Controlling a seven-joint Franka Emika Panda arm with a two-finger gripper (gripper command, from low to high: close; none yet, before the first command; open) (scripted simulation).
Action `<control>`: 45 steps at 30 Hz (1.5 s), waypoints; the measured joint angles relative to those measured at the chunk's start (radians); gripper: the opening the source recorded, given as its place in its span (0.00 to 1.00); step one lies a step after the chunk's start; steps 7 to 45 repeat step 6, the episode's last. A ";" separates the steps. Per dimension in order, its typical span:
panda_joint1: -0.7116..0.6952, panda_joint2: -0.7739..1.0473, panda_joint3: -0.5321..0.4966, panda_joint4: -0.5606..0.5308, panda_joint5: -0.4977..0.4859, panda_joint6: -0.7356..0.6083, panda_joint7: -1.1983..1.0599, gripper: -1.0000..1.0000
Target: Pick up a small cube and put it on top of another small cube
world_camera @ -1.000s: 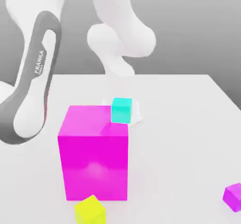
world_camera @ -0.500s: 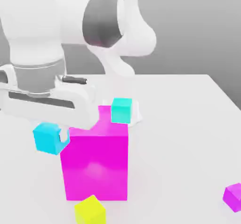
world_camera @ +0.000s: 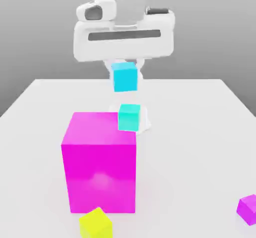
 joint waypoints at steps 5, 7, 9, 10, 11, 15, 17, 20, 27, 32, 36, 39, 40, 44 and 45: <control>0.000 0.033 0.004 -0.079 0.003 0.112 -0.007 1.00; 0.000 0.033 0.004 -0.079 0.003 0.112 -0.007 1.00; 0.000 0.033 0.004 -0.079 0.003 0.112 -0.007 1.00; 0.000 0.033 0.004 -0.079 0.003 0.112 -0.007 1.00; 0.000 0.033 0.004 -0.079 0.003 0.112 -0.007 1.00; 0.000 0.033 0.004 -0.079 0.003 0.112 -0.007 1.00; 0.000 0.033 0.004 -0.079 0.003 0.112 -0.007 1.00; 0.000 0.033 0.004 -0.079 0.003 0.112 -0.007 1.00; 0.000 0.033 0.004 -0.079 0.003 0.112 -0.007 1.00; 0.000 0.033 0.004 -0.079 0.003 0.112 -0.007 1.00; 0.000 0.033 0.004 -0.079 0.003 0.112 -0.007 1.00; 0.000 0.033 0.004 -0.079 0.003 0.112 -0.007 1.00; 0.000 0.033 0.004 -0.079 0.003 0.112 -0.007 1.00; 0.000 0.033 0.004 -0.079 0.003 0.112 -0.007 1.00; 0.000 0.033 0.004 -0.079 0.003 0.112 -0.007 1.00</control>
